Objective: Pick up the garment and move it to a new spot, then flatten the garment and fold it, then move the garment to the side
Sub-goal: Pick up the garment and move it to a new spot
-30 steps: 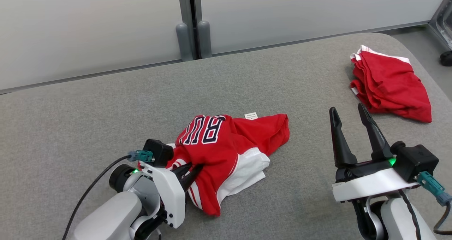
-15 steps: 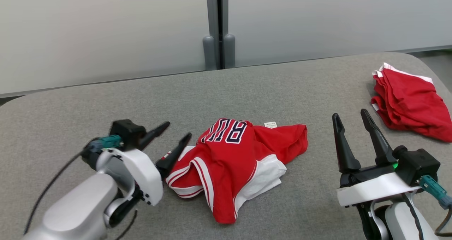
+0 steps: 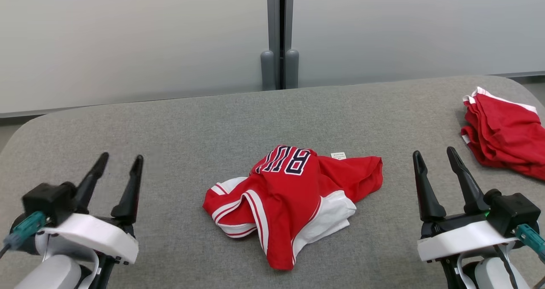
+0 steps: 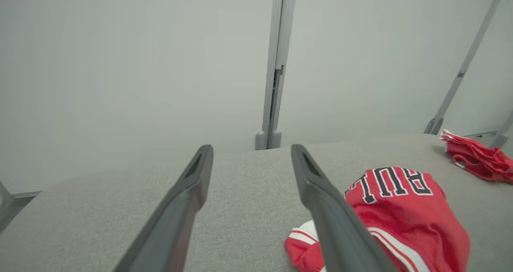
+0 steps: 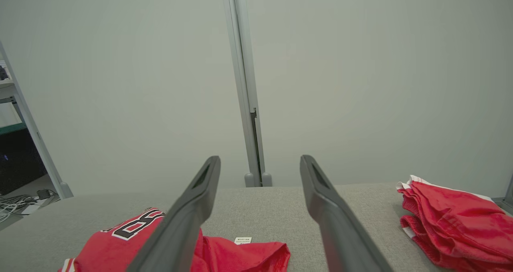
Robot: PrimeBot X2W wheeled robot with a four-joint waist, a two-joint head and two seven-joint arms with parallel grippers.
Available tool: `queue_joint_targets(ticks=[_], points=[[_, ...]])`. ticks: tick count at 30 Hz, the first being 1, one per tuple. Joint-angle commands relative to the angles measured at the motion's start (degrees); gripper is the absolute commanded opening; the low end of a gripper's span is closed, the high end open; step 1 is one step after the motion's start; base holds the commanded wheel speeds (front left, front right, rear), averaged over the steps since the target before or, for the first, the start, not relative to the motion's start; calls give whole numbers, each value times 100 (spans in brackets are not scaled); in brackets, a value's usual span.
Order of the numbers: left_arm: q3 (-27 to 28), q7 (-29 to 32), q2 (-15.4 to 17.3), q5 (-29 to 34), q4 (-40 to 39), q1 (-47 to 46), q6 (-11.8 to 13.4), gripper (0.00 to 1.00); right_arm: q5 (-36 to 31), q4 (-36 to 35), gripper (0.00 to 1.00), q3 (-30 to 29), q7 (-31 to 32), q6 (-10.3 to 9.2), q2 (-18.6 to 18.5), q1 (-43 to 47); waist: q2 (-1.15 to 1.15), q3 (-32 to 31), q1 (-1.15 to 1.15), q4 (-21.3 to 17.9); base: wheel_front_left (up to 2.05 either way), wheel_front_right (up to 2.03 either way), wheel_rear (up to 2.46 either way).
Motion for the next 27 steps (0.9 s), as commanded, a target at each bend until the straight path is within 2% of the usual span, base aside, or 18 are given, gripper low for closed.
queue_joint_targets(ticks=[1,2,3,6,9,18,27], points=[[355,-32,-166,265,-212,202,118,100,10,7,100,-23,-28,-1,-37,43,0,6,0,12,0,0,0],[355,-32,-166,265,-212,202,118,100,10,7,100,-23,-28,-1,-37,43,0,6,0,12,0,0,0],[624,-32,-241,415,-283,426,185,100,7,13,100,-29,-28,-1,-43,69,0,9,0,20,0,0,0],[1337,-32,-641,953,-511,1013,252,100,-2,29,100,-48,-28,-1,-37,128,0,2,0,51,0,0,0],[1766,-33,-1008,1466,-606,1437,178,100,1,46,100,-77,-28,-1,-26,208,0,-19,0,81,0,0,0],[2543,-34,-1875,2407,-508,2026,-341,100,-22,111,100,-47,-28,-1,53,364,0,-63,0,106,0,0,0],[2964,-35,-2287,2832,-316,2020,-829,100,-26,155,100,-6,-28,-1,-29,241,0,-80,0,87,0,0,0]])
